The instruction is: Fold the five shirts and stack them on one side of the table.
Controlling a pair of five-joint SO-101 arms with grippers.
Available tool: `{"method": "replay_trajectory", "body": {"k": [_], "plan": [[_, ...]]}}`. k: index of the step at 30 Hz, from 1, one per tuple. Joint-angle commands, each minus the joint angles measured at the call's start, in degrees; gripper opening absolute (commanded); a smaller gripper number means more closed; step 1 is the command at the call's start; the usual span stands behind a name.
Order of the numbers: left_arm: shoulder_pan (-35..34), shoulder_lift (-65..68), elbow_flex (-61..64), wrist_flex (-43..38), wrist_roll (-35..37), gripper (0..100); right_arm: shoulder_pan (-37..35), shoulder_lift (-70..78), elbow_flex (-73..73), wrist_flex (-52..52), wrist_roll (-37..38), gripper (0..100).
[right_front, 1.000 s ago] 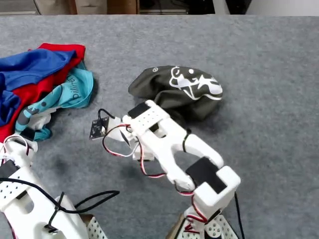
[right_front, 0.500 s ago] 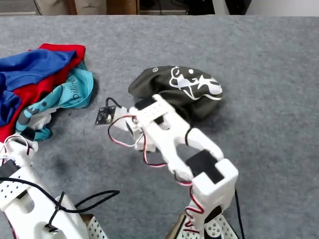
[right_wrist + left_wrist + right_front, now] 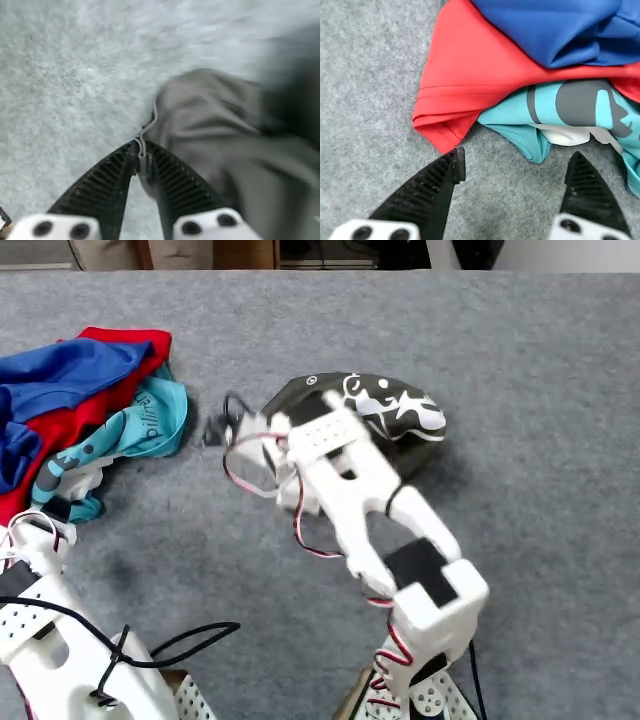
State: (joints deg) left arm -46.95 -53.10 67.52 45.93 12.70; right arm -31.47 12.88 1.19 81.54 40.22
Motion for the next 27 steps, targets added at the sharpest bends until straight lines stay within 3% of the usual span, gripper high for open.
{"method": "replay_trajectory", "body": {"k": [1, 6, 12, 20, 27], "plan": [[0.7, -0.5, 0.1, -0.6, 0.2, 32, 1.4, -7.7, -17.4, 8.0, -2.8, 0.4], [0.9, -0.5, 0.7, -1.0, 0.3, 32, -1.5, -10.5, -45.1, 15.2, -9.6, 0.4], [3.5, -0.8, 2.0, -1.1, 0.4, 32, -10.3, -10.5, -71.2, 14.2, -9.9, 0.4], [3.7, -0.5, 2.0, -1.1, 0.4, 32, -19.7, -10.9, -82.4, 5.5, -9.8, 0.3], [3.7, -0.5, 2.0, -1.1, 0.4, 32, -20.6, -12.5, -85.3, -3.2, -9.8, 0.3]]}}
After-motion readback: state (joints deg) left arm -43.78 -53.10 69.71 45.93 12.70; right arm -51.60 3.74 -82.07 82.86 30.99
